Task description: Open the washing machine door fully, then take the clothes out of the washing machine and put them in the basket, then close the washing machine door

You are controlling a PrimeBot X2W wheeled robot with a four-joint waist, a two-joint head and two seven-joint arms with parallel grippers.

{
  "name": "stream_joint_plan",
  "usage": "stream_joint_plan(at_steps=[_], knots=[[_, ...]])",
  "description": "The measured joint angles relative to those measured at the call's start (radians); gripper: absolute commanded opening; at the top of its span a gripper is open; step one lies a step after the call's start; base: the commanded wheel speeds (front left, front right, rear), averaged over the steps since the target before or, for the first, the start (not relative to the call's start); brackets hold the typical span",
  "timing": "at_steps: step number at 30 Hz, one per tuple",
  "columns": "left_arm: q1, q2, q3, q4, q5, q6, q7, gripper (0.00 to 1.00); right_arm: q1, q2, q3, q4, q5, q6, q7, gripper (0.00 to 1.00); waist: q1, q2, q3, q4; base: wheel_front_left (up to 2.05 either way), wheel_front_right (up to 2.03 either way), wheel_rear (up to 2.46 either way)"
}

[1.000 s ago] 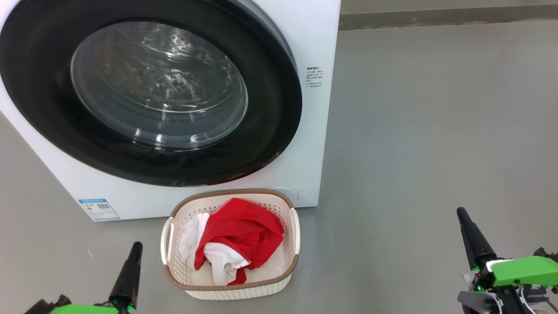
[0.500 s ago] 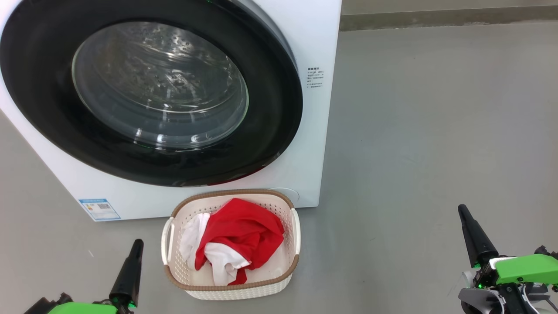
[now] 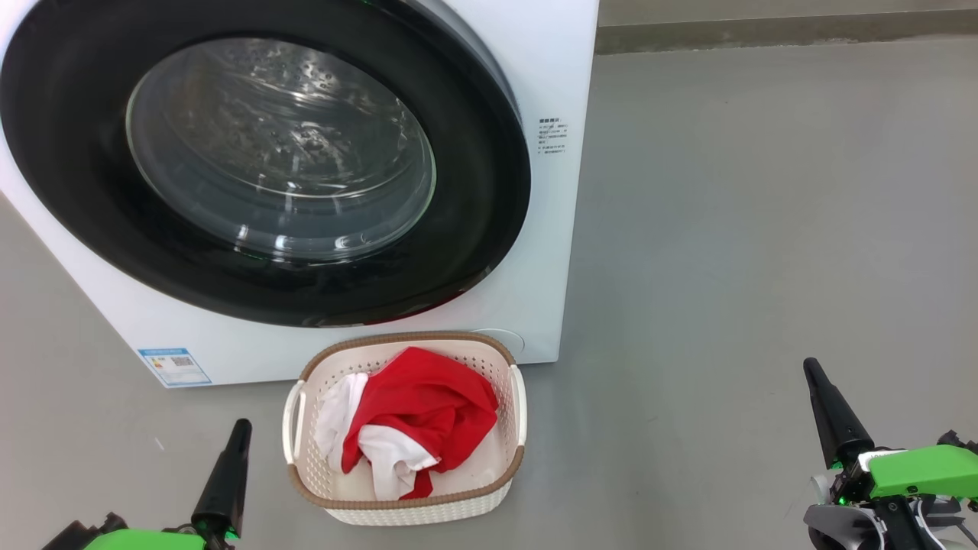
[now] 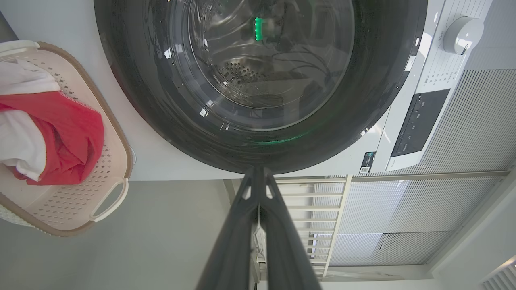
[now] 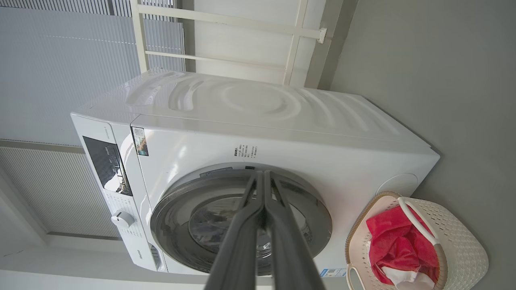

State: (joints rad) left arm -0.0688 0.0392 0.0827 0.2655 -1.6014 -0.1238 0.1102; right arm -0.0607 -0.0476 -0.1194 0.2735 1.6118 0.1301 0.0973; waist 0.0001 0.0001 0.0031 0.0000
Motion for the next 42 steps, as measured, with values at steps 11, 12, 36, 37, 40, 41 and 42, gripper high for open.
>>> stream_joint_plan(at_steps=[11, 12, 36, 37, 40, 41, 42], knots=[[0.0, 0.0, 0.0, 0.0, 0.0, 0.0, 0.0, 0.0, 0.0, 0.0, -0.001, 0.0, 0.0, 0.0, 0.001, 0.0, 0.0, 0.0, 0.0, 0.0, 0.0, 0.0, 0.0], [0.0, 0.0, 0.0, 0.0, 0.0, 0.0, 0.0, 0.0, 0.0, 0.0, -0.001, 0.0, 0.0, 0.0, 0.001, 0.0, 0.0, -0.0001, 0.0, 0.0, 0.0, 0.0, 0.0], [0.0, 0.0, 0.0, 0.0, 0.0, 0.0, 0.0, 0.0, 0.0, 0.001, -0.004, 0.0, 0.0, 0.0, 0.008, 0.0, 0.0, 0.0, 0.0, 0.0, 0.0, 0.0, 0.0], [0.0, 0.0, 0.0, 0.0, 0.0, 0.0, 0.0, 0.0, 0.0, 0.002, -0.005, 0.0, 0.0, 0.0, 0.008, 0.0, -0.0001, 0.0, 0.0, 0.0, 0.0, 0.0, 0.0], [0.0, 0.0, 0.0, 0.0, 0.0, 0.0, 0.0, 0.0, 0.0, 0.002, -0.005, 0.0, 0.0, 0.0, 0.008, 0.0, 0.0, 0.0, 0.0, 0.0, 0.0, 0.0, 0.0], [0.0, 0.0, 0.0, 0.0, 0.0, 0.0, 0.0, 0.0, 0.0, 0.002, -0.005, 0.0, 0.0, 0.0, 0.008, 0.0, 0.0, 0.0, 0.0, 0.0, 0.0, 0.0, 0.0], [0.0, 0.0, 0.0, 0.0, 0.0, 0.0, 0.0, 0.0, 0.0, 0.002, -0.005, 0.0, 0.0, 0.0, 0.008, 0.0, 0.0, 0.0, 0.0, 0.0, 0.0, 0.0, 0.0]])
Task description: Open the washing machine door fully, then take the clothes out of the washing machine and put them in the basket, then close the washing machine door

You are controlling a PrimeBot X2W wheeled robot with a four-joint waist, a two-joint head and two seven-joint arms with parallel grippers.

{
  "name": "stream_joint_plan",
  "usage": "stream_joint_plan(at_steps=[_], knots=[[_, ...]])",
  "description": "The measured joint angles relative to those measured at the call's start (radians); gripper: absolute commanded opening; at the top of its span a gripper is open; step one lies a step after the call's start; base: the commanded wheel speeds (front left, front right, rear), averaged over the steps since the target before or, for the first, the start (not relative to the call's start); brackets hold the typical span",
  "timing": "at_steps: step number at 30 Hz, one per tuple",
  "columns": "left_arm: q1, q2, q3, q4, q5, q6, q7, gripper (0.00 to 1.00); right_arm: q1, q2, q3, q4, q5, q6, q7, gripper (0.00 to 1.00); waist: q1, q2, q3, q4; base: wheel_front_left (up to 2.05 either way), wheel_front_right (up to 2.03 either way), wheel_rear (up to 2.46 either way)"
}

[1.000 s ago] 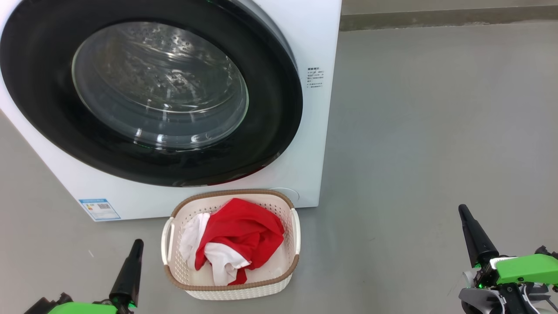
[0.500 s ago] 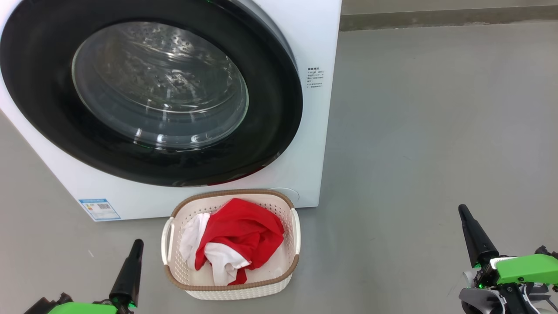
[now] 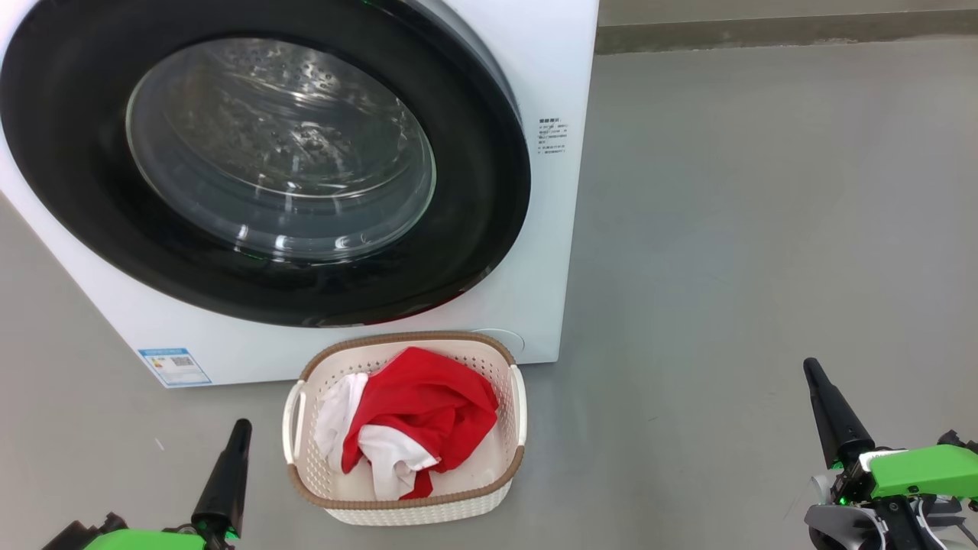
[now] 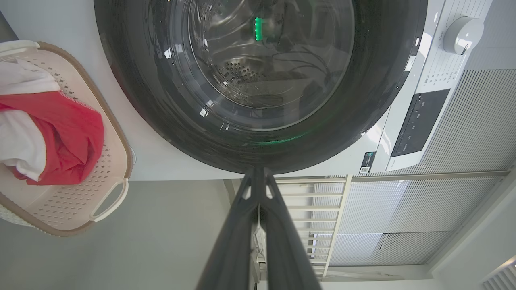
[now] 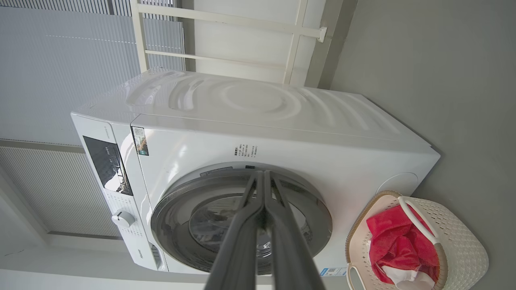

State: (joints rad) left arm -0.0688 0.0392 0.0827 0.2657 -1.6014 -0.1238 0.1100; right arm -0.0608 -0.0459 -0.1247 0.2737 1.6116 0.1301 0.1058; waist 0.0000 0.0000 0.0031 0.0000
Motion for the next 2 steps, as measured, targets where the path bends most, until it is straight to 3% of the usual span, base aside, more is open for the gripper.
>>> stream_joint_plan(at_steps=[2], knots=[[0.0, 0.0, 0.0, 0.0, 0.0, 0.0, 0.0, 0.0, 0.0, 0.0, 0.0, 0.0, 0.0, 0.0, 0.0, 0.0, 0.0, -0.0001, 0.0, 0.0, 0.0, 0.0, 0.0]])
